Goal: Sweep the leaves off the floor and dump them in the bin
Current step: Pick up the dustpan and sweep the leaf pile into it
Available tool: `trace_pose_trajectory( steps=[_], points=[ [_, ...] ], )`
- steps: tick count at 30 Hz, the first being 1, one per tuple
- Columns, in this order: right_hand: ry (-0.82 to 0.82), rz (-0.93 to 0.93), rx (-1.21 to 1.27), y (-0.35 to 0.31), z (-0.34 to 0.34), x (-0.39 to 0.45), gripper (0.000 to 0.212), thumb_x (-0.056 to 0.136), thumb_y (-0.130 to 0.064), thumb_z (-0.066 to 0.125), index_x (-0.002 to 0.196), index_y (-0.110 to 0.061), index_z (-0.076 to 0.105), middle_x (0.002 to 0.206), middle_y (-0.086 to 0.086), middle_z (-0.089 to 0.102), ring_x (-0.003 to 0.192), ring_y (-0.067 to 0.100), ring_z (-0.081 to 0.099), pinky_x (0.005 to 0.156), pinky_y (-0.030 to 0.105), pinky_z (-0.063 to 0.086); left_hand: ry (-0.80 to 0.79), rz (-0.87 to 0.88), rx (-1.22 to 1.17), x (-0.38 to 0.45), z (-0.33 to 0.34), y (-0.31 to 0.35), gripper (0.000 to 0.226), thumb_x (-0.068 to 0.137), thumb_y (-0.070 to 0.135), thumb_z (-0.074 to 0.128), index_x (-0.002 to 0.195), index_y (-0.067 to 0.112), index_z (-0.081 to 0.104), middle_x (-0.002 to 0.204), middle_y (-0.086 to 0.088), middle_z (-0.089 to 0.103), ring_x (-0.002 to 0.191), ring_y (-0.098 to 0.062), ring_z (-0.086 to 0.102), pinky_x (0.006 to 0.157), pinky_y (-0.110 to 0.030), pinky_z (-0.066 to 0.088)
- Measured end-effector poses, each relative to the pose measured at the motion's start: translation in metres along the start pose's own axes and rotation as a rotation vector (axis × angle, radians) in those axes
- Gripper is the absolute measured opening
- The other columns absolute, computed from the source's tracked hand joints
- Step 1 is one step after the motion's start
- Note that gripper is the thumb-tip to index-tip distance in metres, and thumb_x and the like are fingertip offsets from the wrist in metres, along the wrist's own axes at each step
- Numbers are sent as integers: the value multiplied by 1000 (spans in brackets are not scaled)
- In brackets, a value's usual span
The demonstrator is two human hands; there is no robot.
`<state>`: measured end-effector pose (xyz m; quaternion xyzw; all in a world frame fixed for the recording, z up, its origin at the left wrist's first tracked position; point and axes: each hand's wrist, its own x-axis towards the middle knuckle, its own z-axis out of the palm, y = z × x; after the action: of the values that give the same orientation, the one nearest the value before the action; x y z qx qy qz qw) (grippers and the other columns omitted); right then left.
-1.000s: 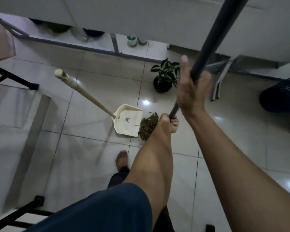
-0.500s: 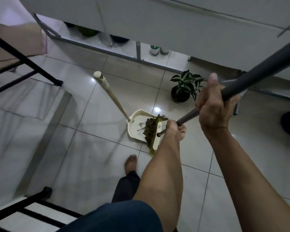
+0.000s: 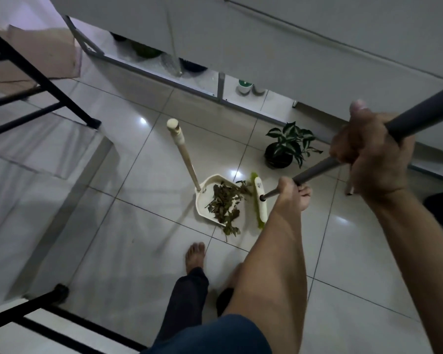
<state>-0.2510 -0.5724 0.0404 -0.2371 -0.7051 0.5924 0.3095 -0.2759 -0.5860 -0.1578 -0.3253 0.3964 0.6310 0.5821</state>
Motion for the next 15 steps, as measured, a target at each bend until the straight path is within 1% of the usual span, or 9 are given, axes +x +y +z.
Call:
trace_pose_trajectory(
  steps=[1,2,4,7,8,10,11,13,15],
  points=[
    [-67,14,-23,2,-2,7,51,104,-16,46,54,-18,39,42,-3,33,39,23,29,46,38,28,-28,-6,-37,6,2,2,35,104,21,20,75,13,36,43,4,29,23,-6,24,26,-16,15],
    [-133,25,-41,5,-5,15,51,104,-20,46,53,-21,40,43,-1,31,40,24,29,48,40,29,-54,-15,-73,11,4,4,35,105,25,24,76,13,37,47,4,30,24,-5,25,26,-16,16],
    [-260,40,-68,9,-10,31,54,103,-21,45,49,-20,39,45,0,29,40,23,28,49,40,30,-95,-16,-124,22,8,11,34,106,27,28,76,12,37,60,3,28,24,-5,27,26,-15,16],
    [-359,73,-68,24,-19,50,56,103,-15,42,48,-22,42,44,-13,37,41,16,34,52,33,35,-120,6,-175,40,12,22,32,103,17,25,74,12,35,64,3,25,25,-5,28,26,-14,16],
    [-347,72,-62,28,-21,52,54,102,-17,43,49,-23,45,47,-14,41,46,17,40,56,33,39,-120,14,-189,46,14,25,31,102,16,24,73,12,34,64,3,24,25,-5,28,26,-15,16],
    [-245,66,-68,38,-23,54,47,102,-21,46,56,-27,50,55,-11,47,57,23,46,65,34,44,-115,27,-220,58,17,31,30,103,20,24,75,12,34,64,3,25,26,-5,28,26,-15,16],
    [-167,64,-50,44,-23,53,44,102,-19,47,60,-28,49,56,-9,46,58,24,45,64,36,43,-119,18,-233,63,18,33,31,104,23,24,78,12,36,65,2,27,27,-5,28,27,-15,16],
    [-57,48,23,54,-21,50,44,103,-11,47,62,-27,46,53,-11,42,50,21,36,55,38,35,-111,-9,-221,72,21,35,33,105,31,25,82,12,38,66,2,30,27,-5,28,28,-15,16],
    [-41,20,35,65,-17,44,50,104,-9,45,58,-29,47,49,-13,39,44,18,31,50,42,27,-86,-25,-164,80,20,38,36,106,37,27,83,12,39,64,2,30,26,-5,27,28,-15,16]
  ],
)
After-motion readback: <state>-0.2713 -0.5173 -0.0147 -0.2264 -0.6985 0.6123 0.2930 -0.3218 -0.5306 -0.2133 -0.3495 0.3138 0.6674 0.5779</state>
